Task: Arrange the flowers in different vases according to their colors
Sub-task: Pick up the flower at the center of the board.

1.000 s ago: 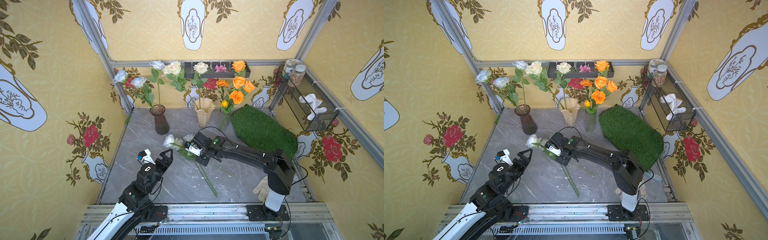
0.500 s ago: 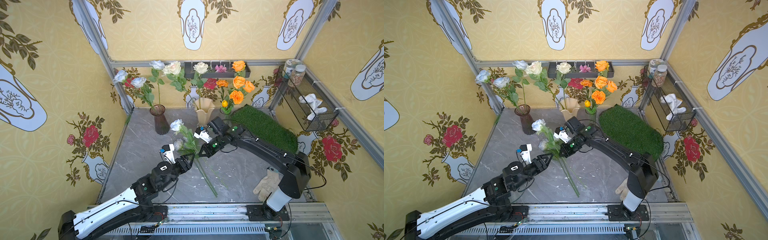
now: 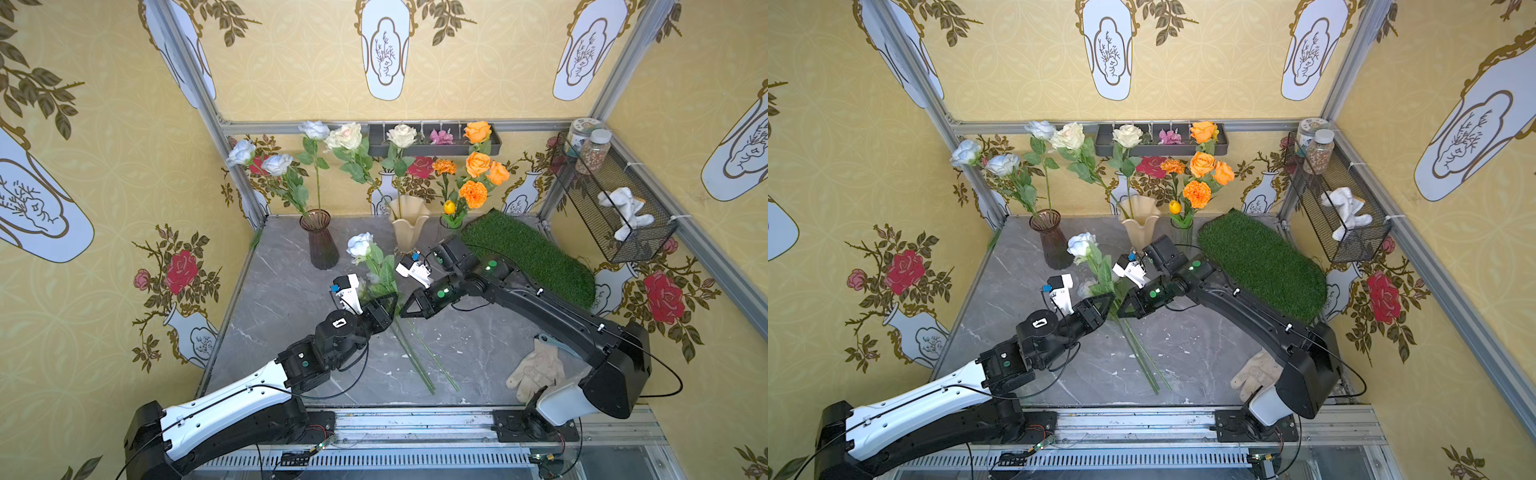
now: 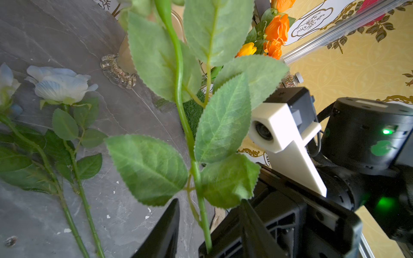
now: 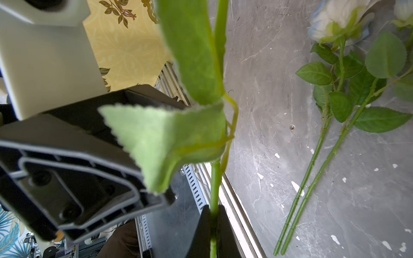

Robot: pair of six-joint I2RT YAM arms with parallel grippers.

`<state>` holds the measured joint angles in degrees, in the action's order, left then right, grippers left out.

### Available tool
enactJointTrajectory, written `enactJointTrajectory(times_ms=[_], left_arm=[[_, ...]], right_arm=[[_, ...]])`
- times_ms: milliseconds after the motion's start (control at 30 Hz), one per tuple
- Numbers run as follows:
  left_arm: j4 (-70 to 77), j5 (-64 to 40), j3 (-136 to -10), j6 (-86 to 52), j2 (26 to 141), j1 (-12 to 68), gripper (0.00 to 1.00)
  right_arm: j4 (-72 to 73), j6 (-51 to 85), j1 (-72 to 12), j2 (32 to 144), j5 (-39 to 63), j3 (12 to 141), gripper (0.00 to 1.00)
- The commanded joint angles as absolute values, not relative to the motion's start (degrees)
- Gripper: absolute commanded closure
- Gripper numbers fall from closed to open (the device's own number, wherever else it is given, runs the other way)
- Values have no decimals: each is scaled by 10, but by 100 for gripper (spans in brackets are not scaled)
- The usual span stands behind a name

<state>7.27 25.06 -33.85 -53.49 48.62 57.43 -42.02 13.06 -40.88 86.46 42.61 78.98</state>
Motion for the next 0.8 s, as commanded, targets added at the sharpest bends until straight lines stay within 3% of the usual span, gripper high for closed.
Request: enactJointTrajectory(times_ms=[0, 567, 767], left_arm=[[96, 241, -338, -534, 489, 575, 56], [111, 209, -351, -539, 524, 574, 72], [113, 202, -352, -539, 532, 573, 73]], right_arm=[[-386, 133, -410, 851, 424, 784, 100], [-370, 108, -417, 829, 390, 771, 100], [-372, 99, -424, 827, 378, 768, 100]])
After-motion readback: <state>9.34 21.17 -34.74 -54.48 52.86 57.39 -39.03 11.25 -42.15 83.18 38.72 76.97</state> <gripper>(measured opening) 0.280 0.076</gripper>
